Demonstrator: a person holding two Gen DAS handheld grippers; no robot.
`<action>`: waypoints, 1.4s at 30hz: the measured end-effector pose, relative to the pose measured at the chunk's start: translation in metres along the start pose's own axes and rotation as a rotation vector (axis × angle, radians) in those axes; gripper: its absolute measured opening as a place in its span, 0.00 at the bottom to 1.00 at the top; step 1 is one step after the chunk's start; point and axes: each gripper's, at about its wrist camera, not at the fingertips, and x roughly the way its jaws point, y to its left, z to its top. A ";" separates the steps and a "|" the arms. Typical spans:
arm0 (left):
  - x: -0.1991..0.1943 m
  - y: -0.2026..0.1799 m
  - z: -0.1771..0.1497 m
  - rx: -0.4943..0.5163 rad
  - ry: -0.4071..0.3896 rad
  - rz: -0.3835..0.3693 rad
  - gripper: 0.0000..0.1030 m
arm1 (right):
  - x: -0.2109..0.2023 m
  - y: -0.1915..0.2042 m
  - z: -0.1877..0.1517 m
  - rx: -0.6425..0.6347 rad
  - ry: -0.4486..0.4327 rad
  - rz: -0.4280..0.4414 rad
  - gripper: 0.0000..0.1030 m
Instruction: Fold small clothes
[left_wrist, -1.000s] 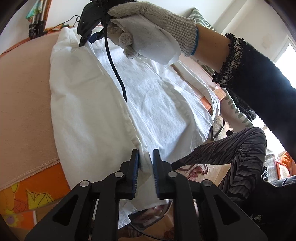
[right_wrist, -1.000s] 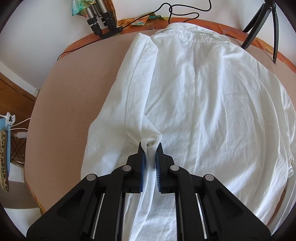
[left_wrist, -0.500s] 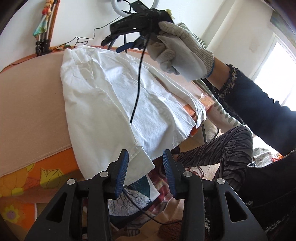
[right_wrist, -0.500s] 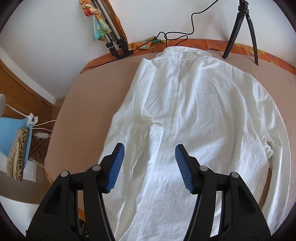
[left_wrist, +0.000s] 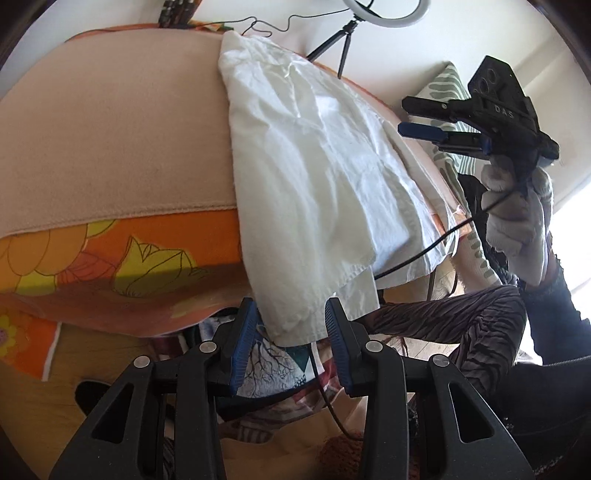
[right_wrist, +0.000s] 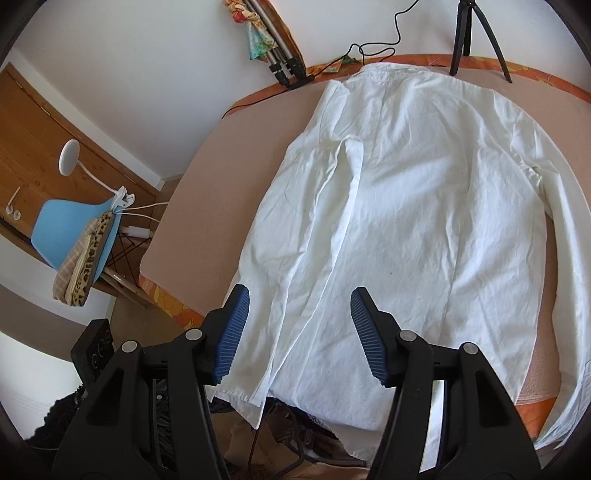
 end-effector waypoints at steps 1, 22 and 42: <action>0.004 0.003 -0.001 -0.015 0.007 -0.001 0.34 | 0.011 0.003 -0.004 -0.011 0.016 -0.007 0.55; 0.014 0.014 -0.014 -0.078 -0.005 -0.084 0.04 | 0.086 0.024 -0.026 -0.165 0.142 -0.124 0.08; -0.038 -0.033 0.000 0.161 -0.206 0.087 0.23 | -0.055 -0.028 -0.054 -0.026 -0.180 -0.182 0.43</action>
